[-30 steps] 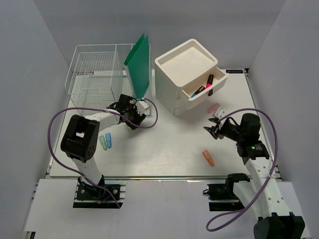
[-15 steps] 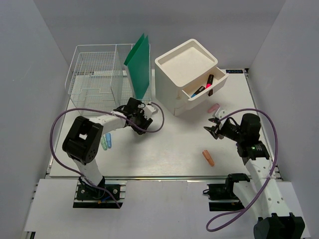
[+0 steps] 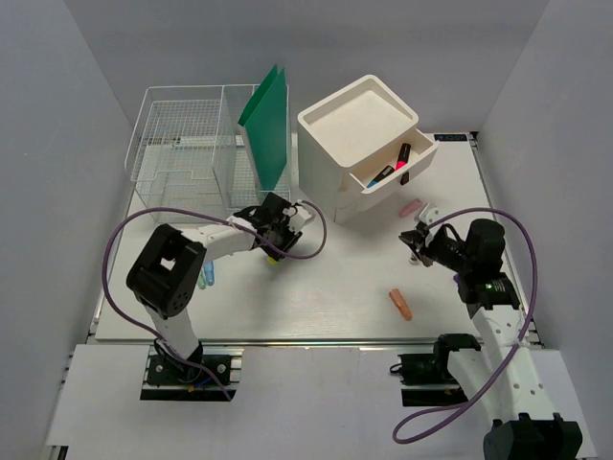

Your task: Organize the desk

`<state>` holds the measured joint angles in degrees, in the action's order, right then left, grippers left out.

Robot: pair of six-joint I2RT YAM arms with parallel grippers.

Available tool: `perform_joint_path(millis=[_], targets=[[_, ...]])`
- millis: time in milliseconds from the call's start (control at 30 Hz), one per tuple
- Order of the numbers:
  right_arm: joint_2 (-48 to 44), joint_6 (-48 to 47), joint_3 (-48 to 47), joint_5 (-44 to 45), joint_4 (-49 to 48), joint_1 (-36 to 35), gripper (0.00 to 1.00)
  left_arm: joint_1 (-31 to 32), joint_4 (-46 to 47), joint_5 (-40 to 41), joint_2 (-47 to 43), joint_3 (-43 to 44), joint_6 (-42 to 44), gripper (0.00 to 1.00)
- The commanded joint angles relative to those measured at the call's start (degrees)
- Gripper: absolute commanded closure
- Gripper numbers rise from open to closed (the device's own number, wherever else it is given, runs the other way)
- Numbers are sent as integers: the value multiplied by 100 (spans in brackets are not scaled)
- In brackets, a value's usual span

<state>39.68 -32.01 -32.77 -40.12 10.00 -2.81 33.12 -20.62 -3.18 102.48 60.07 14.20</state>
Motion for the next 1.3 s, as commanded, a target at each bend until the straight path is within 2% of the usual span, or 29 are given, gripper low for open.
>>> perform_joint_path(millis=[0,33,67,167,400,533,600,633,700,767,800,1033,1267], targets=[[-66,370,-115,153,-340,44,86,247,-891,73,-121,-444,-49,88],[-83,475,-124,267,-393,70,90,325,-891,37,-218,-496,-66,90],[-83,650,-133,320,-446,96,100,396,-900,-33,-341,-523,-83,93],[-75,1266,-194,987,-622,87,100,466,-943,-314,-912,-558,-119,100],[-101,1539,-238,1216,-675,149,100,520,-918,-1158,-2520,-356,-268,100],[-83,1671,-221,1541,-780,192,100,520,-349,-1641,-3329,-49,-609,100],[-75,1977,-256,1944,-833,210,100,520,-40,-1887,-3375,196,-716,100],[-66,2188,-273,2338,-876,211,100,520,257,-1940,-3348,319,-864,100],[-75,2234,-238,2569,-929,219,100,520,497,-2072,-3024,731,-971,100],[-83,2278,-238,2579,-930,376,100,520,769,-2134,-3023,1049,-1112,100],[-83,2287,-221,2536,-938,395,100,520,840,-2143,-2353,1442,-1155,100],[-74,2278,-168,2536,-938,483,100,642,1104,-1932,-976,3156,-1683,100],[-57,2261,-150,2456,-1097,509,100,827,1201,-1774,-53,4081,-1516,99]])
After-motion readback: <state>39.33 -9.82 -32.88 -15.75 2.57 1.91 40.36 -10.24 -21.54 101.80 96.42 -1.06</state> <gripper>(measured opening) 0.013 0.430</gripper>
